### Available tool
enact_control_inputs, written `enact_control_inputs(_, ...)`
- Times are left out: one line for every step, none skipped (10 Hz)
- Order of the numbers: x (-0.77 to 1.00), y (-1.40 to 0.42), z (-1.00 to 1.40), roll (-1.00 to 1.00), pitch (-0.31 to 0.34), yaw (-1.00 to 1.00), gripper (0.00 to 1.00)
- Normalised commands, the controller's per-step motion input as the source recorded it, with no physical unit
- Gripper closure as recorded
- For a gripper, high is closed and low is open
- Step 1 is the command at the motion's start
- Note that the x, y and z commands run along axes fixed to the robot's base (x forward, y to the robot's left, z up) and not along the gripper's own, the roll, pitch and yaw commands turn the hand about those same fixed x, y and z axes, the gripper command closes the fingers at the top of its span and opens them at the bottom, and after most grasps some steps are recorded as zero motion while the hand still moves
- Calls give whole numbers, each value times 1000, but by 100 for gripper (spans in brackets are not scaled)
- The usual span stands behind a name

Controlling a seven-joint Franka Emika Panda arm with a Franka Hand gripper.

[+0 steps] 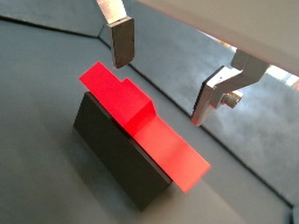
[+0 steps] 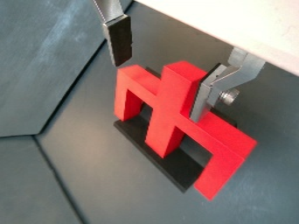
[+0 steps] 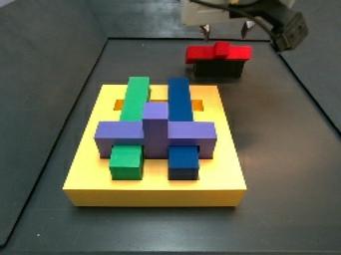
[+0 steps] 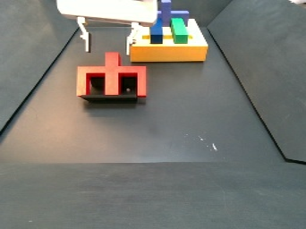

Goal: Pick up the red object. Move up. Place the red object on the fixture. Regrasp the red object. Move to above the board. Insert the red object.
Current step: Regrasp the red object.

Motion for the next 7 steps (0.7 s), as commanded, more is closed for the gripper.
enact_control_inputs(-189,-171,-226,1000,0,171,0)
enact_control_inputs(-77,-149,-426,940,0,120,0)
enact_control_inputs(0,-34,-537,623,0,120,0)
enact_control_inputs(120,0,-469,443,0,163,0)
enact_control_inputs(151,0,-343,249,0,220,0)
enact_control_inputs(17,0,0,74,0,29,0)
enact_control_inputs(0,0,0,9,0,0,0)
